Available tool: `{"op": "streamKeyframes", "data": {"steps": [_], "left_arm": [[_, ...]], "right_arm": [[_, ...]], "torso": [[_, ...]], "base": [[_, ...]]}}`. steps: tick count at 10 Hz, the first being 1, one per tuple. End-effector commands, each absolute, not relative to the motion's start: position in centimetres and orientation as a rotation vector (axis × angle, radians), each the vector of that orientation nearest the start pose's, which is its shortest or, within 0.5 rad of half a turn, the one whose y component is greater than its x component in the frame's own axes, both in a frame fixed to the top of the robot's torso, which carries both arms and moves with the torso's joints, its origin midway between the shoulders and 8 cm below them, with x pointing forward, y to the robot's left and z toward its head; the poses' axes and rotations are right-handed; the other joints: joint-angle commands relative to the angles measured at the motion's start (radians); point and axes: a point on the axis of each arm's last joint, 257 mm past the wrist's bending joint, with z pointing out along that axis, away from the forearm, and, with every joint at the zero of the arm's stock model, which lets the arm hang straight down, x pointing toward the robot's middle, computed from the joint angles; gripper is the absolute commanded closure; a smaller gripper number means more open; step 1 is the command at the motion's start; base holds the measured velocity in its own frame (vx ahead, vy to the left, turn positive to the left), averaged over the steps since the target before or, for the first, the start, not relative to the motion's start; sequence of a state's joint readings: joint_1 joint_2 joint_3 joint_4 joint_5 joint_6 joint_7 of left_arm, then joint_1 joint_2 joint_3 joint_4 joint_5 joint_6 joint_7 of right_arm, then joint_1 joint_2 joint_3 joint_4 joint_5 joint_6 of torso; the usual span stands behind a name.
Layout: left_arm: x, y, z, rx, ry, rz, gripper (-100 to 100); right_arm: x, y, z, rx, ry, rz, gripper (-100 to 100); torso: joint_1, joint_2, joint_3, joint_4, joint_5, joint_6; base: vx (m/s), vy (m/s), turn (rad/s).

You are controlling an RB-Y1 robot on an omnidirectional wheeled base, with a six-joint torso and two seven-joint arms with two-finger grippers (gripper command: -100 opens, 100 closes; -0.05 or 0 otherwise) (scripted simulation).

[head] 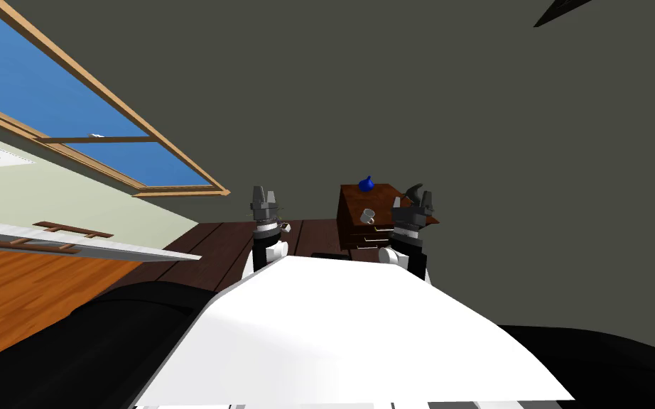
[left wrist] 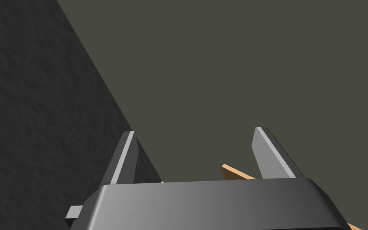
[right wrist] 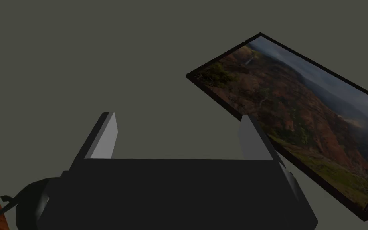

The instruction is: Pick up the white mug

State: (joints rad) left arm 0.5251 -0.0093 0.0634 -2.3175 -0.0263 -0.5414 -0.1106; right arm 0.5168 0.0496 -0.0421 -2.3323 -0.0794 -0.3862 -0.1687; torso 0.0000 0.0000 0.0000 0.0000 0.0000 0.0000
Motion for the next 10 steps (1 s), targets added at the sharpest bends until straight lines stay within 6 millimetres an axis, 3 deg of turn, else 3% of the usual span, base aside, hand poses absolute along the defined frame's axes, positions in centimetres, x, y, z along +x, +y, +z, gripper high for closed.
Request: {"op": "streamKeyframes", "data": {"steps": [1,5,10], "left_arm": [[32.4,29.6,4.2,-0.552,0.606,-1.121,0],[32.4,29.6,4.2,-0.552,0.606,-1.121,0],[32.4,29.6,4.2,-0.552,0.606,-1.121,0]], "right_arm": [[34.7,-30.5,2.0,0.824,0.568,1.422,-100],[34.9,-29.7,1.4,0.73,0.708,1.336,-100],[35.2,-29.0,-0.4,0.525,0.946,1.079,-100]], "torso": [[0.0,0.0,0.0,0.0,0.0,0.0],[0.0,0.003,0.002,0.001,0.0,0.0],[0.002,0.007,0.004,0.002,0.0,0.0]], "base": [[-0.015,0.005,0.022],[-0.042,0.015,0.028],[-0.094,0.033,0.065]]}}
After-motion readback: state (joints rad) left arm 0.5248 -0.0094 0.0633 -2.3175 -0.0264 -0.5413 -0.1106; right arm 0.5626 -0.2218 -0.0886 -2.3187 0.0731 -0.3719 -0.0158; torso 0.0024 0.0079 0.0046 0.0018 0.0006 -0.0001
